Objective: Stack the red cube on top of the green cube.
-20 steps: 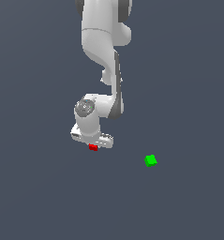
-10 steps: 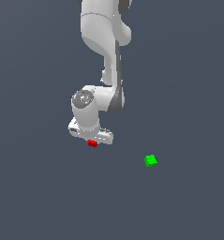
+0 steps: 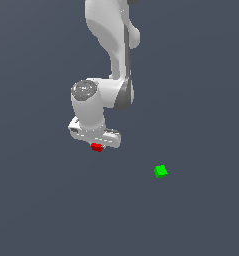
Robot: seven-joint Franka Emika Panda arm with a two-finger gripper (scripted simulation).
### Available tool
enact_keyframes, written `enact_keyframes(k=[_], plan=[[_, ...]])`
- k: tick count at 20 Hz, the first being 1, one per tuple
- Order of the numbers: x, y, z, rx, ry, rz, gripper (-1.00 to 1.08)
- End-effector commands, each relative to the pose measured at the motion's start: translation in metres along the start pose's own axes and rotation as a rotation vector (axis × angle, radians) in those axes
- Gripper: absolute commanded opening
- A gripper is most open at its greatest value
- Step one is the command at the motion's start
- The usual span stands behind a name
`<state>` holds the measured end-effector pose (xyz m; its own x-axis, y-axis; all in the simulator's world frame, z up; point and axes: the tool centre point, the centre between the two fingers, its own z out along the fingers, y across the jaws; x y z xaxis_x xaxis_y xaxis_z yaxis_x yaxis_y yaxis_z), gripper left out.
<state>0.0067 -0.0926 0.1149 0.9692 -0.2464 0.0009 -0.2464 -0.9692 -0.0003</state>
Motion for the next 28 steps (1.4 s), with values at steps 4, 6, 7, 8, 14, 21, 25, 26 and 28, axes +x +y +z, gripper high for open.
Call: enact_keyframes(k=[4,6,7,8,14,21,25,26,28], plan=[[0.0,0.0,-0.003,0.0,0.0,0.0,-1.0],[0.0,-0.004,-0.003,0.0,0.0,0.0,-1.0],[0.0,-0.006,-0.002,0.0,0.0,0.0,-1.0],[0.0,-0.01,-0.002,0.0,0.0,0.0,-1.0],[0.0,-0.047,0.006,0.0,0.0,0.0,-1.0],[0.002,-0.121,0.02,0.0,0.0,0.0,-1.0],[0.003,-0.167,0.029,0.0,0.0,0.0,-1.0],[0.003,-0.178,0.031,0.0,0.0,0.0,-1.0],[0.004,-0.201,0.036,0.0,0.0,0.0,-1.0]])
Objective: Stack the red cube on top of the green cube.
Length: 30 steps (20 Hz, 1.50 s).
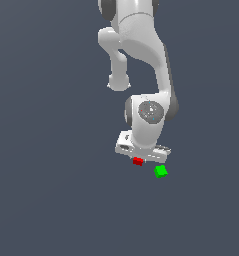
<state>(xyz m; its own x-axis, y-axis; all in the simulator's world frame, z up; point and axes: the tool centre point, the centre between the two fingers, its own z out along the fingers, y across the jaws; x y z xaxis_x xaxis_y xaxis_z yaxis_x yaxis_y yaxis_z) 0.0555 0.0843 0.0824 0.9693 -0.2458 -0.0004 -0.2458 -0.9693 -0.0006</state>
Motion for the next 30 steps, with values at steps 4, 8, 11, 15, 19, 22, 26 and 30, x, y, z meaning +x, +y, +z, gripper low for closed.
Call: enact_keyframes(k=[4,8,11,15,19,22,26,30], plan=[[0.003,-0.055,0.011,0.0,0.0,0.001,-1.0],[0.005,-0.08,0.015,0.0,0.0,0.001,-1.0],[0.006,-0.093,0.018,0.0,0.0,0.001,-1.0],[0.007,-0.103,0.02,-0.001,0.0,0.001,-1.0],[0.008,-0.107,0.02,-0.001,0.0,0.001,-1.0],[0.008,-0.107,0.02,-0.001,0.0,0.001,1.0],[0.008,-0.107,0.02,-0.001,0.0,0.001,1.0],[0.008,-0.107,0.02,-0.001,0.0,0.001,1.0]])
